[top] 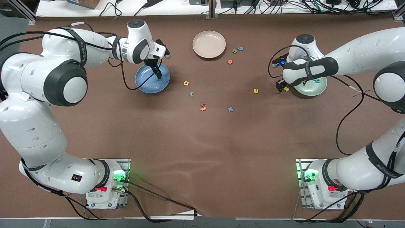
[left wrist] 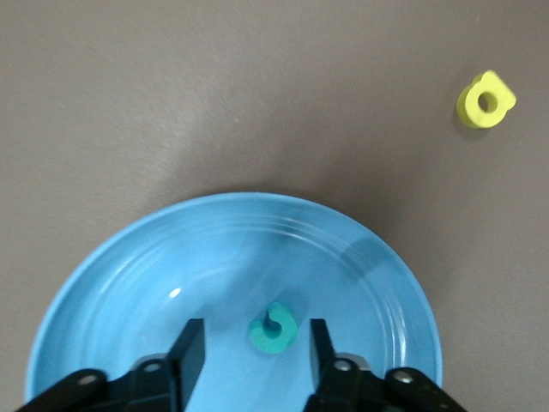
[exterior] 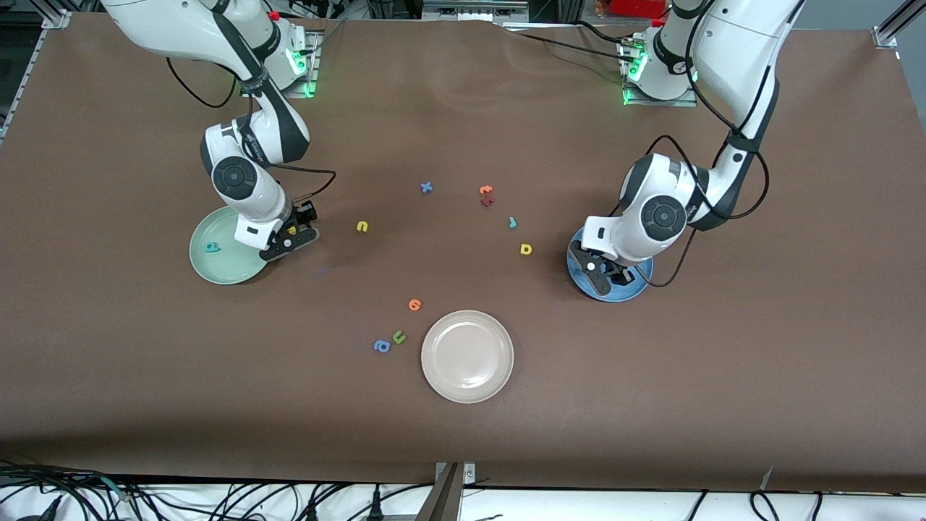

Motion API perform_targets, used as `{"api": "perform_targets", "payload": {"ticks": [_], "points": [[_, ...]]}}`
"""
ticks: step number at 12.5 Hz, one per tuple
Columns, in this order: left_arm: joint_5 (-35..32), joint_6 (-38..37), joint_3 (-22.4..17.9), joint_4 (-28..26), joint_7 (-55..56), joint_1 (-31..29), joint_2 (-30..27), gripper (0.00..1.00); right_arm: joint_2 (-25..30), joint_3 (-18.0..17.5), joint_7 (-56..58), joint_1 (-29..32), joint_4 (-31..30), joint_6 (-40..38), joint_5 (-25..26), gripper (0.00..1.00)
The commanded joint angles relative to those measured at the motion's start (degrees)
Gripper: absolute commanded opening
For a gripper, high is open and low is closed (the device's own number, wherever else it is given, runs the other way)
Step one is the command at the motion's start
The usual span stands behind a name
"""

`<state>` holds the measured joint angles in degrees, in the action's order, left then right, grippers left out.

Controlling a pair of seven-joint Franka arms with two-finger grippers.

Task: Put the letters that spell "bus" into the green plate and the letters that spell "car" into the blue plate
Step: 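Lower the teal c onto the blue plate with the left gripper, then grasp the yellow s with the right gripper while the left gripper grasps the yellow a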

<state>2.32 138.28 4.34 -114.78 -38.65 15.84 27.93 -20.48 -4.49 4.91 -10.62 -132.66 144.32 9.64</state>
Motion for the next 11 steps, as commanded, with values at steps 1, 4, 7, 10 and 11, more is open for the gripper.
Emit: {"api": "perform_targets", "payload": {"ticks": [1,4,7,10,11], "points": [[-0.7,-3.4,-0.1,-1.1,2.3,0.2,-4.1,1.00,0.2,1.2,0.8,0.2,-1.1,1.0,1.9,0.67],[-0.7,-7.5,0.5,1.0,8.4,0.3,-5.6,1.00,0.1,1.2,0.6,0.2,-1.2,1.1,1.9,0.67],[-0.7,-10.9,1.6,4.2,19.3,1.3,-5.5,1.00,0.0,1.2,0.2,0.2,-1.2,1.2,1.9,0.66],[0.1,-10.3,2.0,4.3,37.4,4.9,-4.7,1.00,0.0,1.2,-0.2,0.2,-1.6,1.1,1.8,0.61],[0.1,-10.0,2.0,4.3,43.0,6.4,-4.1,1.00,0.0,1.2,-0.2,0.2,-1.6,1.0,1.8,0.56]]}}
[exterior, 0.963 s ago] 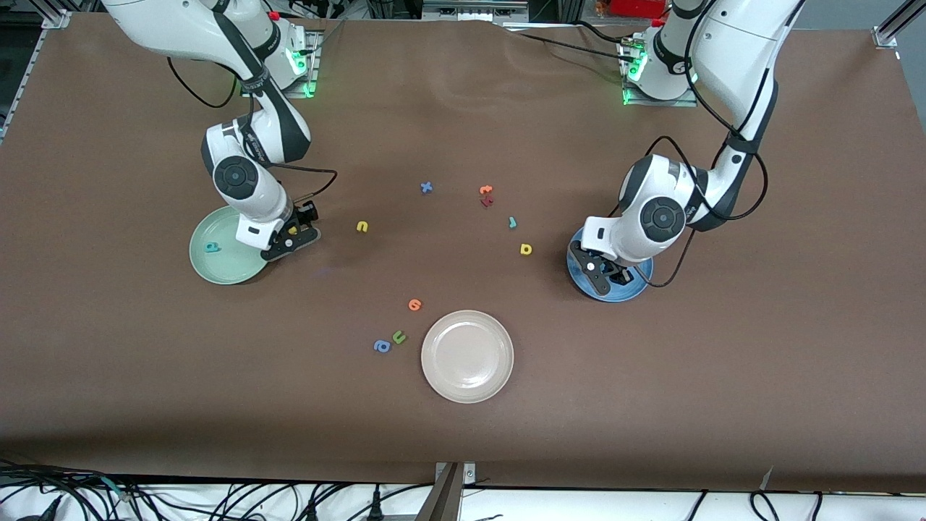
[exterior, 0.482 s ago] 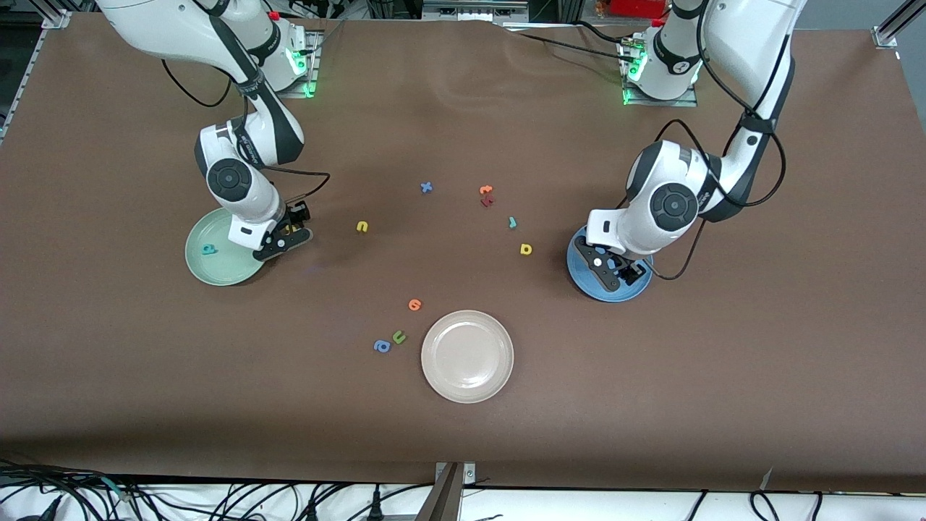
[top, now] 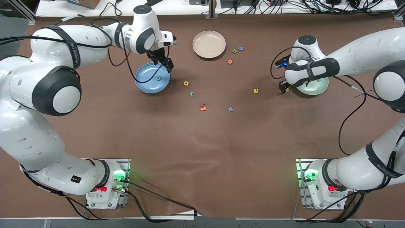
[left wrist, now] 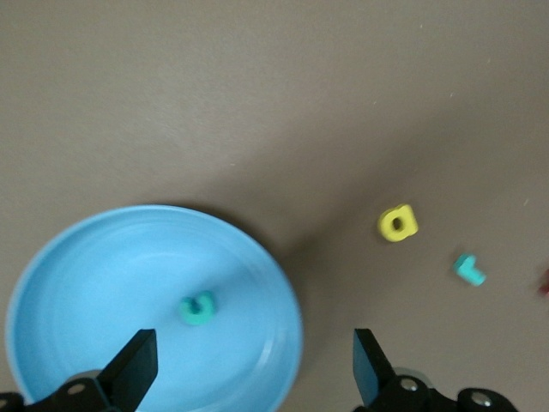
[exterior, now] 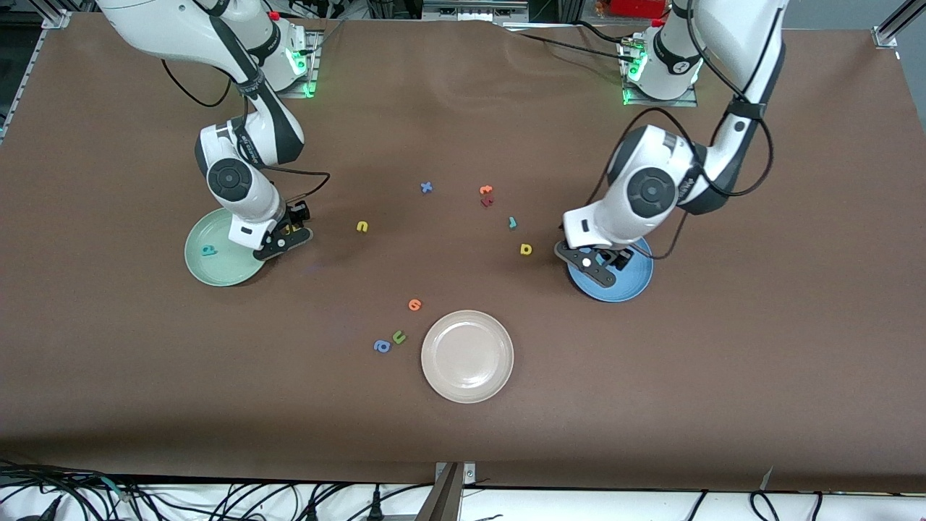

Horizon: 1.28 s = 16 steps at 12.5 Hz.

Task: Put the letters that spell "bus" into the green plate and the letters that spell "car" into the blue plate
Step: 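Grasp the yellow s with the right gripper while the left gripper grasps the yellow a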

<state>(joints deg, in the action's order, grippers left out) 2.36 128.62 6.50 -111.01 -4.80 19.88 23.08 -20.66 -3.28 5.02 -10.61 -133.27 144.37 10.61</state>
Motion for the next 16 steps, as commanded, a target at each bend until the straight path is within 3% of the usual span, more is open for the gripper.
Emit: {"api": "perform_targets", "payload": {"ticks": [1,4,8,11,13,16], "points": [[0.1,1.1,-0.2,0.4,14.4,3.8,1.4,1.00,0.2,0.0,-0.3,0.2,-1.1,0.9,0.8,0.48],[0.0,7.4,-0.2,0.5,27.7,7.5,4.1,1.00,0.2,0.0,-0.3,0.2,-1.2,0.9,0.8,0.35],[-0.8,17.5,-0.3,2.3,30.6,7.5,10.1,1.00,0.3,0.0,-1.4,0.2,-1.2,0.6,0.7,0.00],[-0.9,17.6,-0.3,2.6,30.0,8.5,11.4,1.00,2.0,0.0,-2.4,0.2,-0.7,-0.9,0.4,0.00],[-0.9,17.5,-0.3,1.6,30.0,9.9,12.3,0.95,5.7,0.3,-3.7,0.2,1.8,-7.7,-0.2,0.00],[-4.8,17.0,-0.3,0.3,30.1,10.2,12.3,0.81,10.1,2.3,-4.7,0.2,8.4,-20.7,-0.2,0.00]]}}
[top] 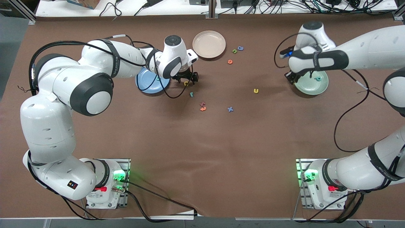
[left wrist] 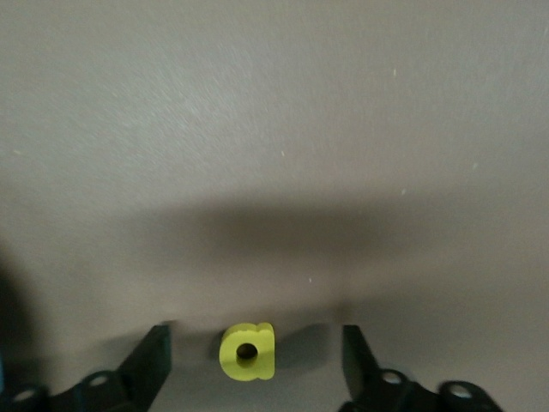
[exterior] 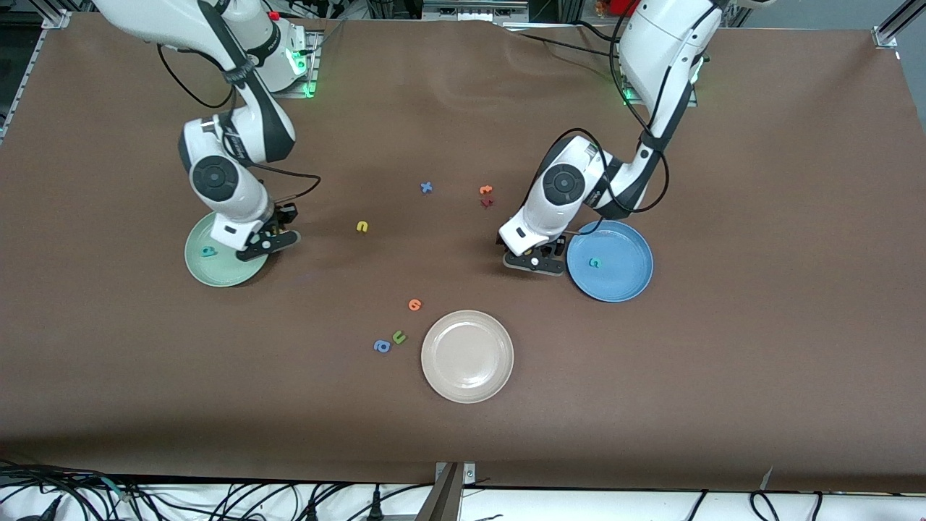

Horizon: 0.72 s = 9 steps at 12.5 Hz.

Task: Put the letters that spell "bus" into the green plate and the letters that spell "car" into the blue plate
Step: 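Grasp the yellow s with the right gripper while the left gripper grasps the yellow a, then place the yellow s on the green plate while the left gripper places the a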

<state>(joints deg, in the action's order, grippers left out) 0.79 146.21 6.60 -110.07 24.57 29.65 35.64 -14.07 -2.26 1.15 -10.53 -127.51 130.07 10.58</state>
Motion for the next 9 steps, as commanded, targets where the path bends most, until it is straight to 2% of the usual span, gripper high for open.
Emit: {"api": "perform_targets", "payload": {"ticks": [1,2,3,5,6,9], "points": [[-3.4,-0.6,-0.4,-0.7,0.7,0.4,-0.2,0.69,4.0,3.1,-0.7,0.2,3.0,-7.0,-0.2,0.00],[-3.4,-0.6,-0.4,-0.7,0.7,0.4,-0.2,0.52,3.9,4.7,0.0,0.2,2.9,-6.6,-0.2,0.00],[-3.4,-0.6,-0.4,-0.6,0.7,0.4,-0.3,0.40,2.7,7.6,0.3,0.4,2.9,-6.0,0.0,0.00],[-3.4,-0.6,-0.4,-0.5,0.8,0.4,-0.4,0.19,-1.6,10.9,3.3,0.8,2.7,-2.4,-0.2,0.00],[-3.4,-0.7,-0.4,-0.5,0.8,0.3,-0.5,0.12,-3.2,11.7,3.3,0.9,2.4,-1.2,-0.3,0.00],[-3.4,-1.8,-0.4,-0.4,0.9,0.2,-1.7,0.12,-5.7,11.7,3.4,1.0,2.2,0.3,-4.2,0.00]]}}
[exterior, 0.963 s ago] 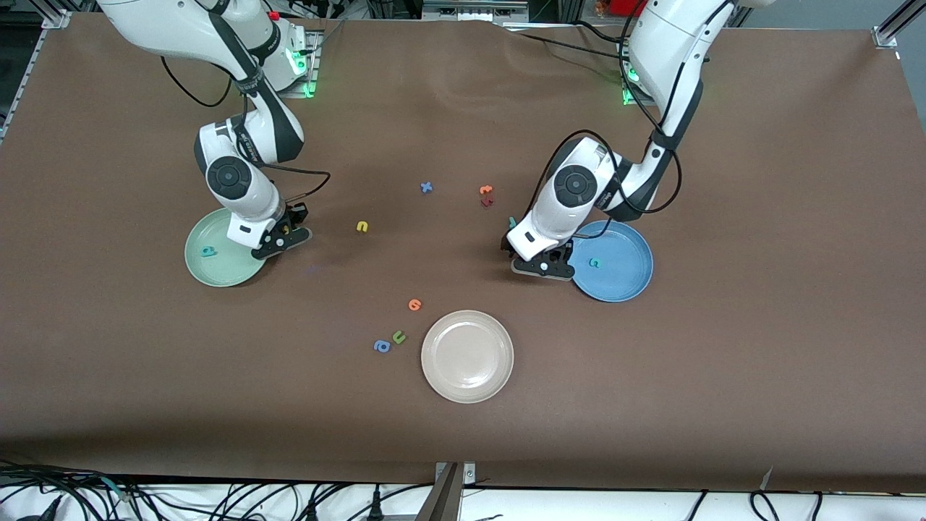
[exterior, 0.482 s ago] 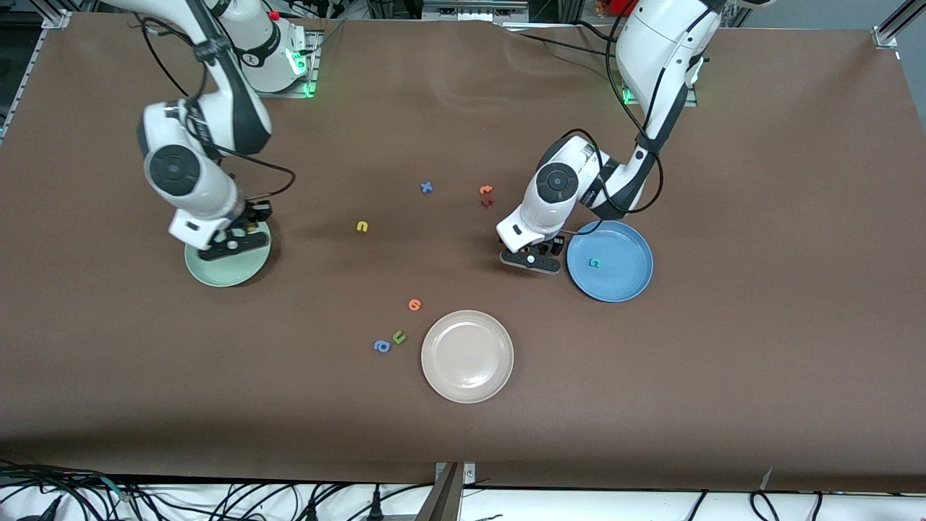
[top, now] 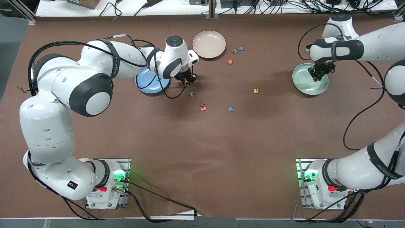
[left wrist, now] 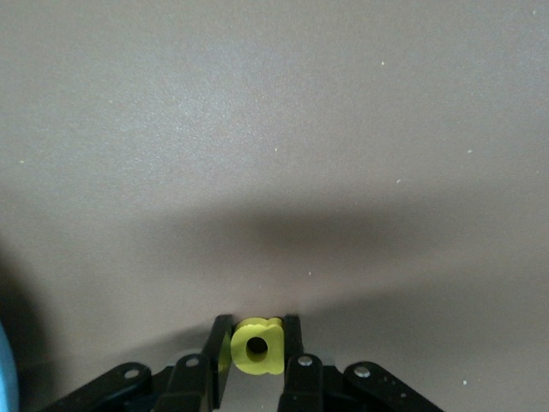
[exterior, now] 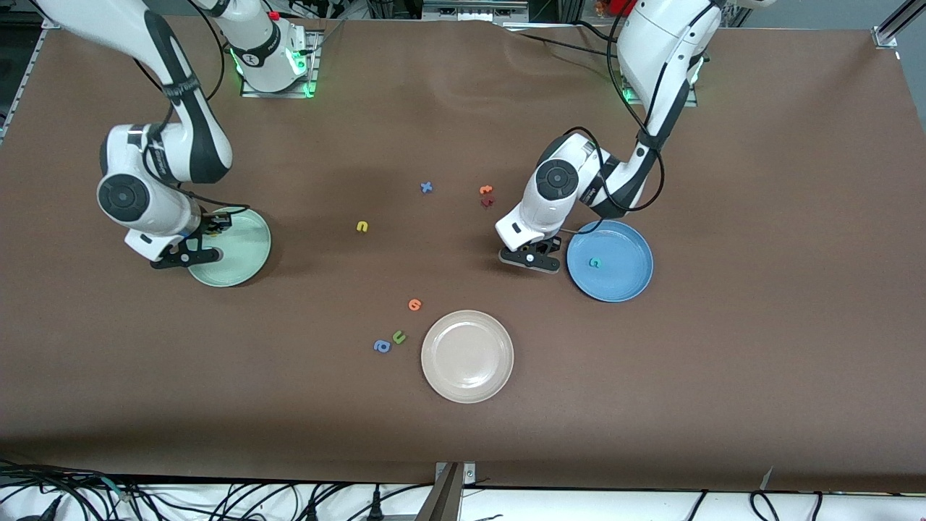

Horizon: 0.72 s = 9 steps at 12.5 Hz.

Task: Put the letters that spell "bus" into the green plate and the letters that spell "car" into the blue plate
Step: 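Place the yellow s on the green plate while the left gripper places the a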

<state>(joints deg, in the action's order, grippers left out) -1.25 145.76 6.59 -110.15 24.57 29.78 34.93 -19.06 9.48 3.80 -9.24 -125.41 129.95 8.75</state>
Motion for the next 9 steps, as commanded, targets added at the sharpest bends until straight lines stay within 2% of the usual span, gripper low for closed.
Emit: {"api": "perform_targets", "payload": {"ticks": [1,3,4,6,9], "points": [[-1.4,-4.4,-0.4,0.3,0.8,0.0,-2.5,0.12,-0.7,-0.1,0.8,-0.3,0.1,0.4,-2.4,0.14],[-1.5,-10.8,-0.5,0.9,0.6,-0.4,-6.8,0.13,-0.4,-0.1,0.5,-0.3,0.2,0.3,-2.5,0.89],[-1.4,-14.2,-0.9,1.0,-0.6,-0.9,-8.5,0.13,0.2,-0.2,0.1,-0.3,0.5,-0.2,-2.5,0.98],[-1.5,-18.7,-0.8,0.9,-5.5,-4.6,-10.3,0.13,3.2,-0.9,-1.5,-0.7,1.6,-2.9,-3.0,0.98],[-1.6,-19.6,-0.9,-0.4,-8.0,-7.2,-10.0,0.17,4.9,-8.5,-13.6,-0.8,8.1,-14.4,-5.6,0.98]]}}
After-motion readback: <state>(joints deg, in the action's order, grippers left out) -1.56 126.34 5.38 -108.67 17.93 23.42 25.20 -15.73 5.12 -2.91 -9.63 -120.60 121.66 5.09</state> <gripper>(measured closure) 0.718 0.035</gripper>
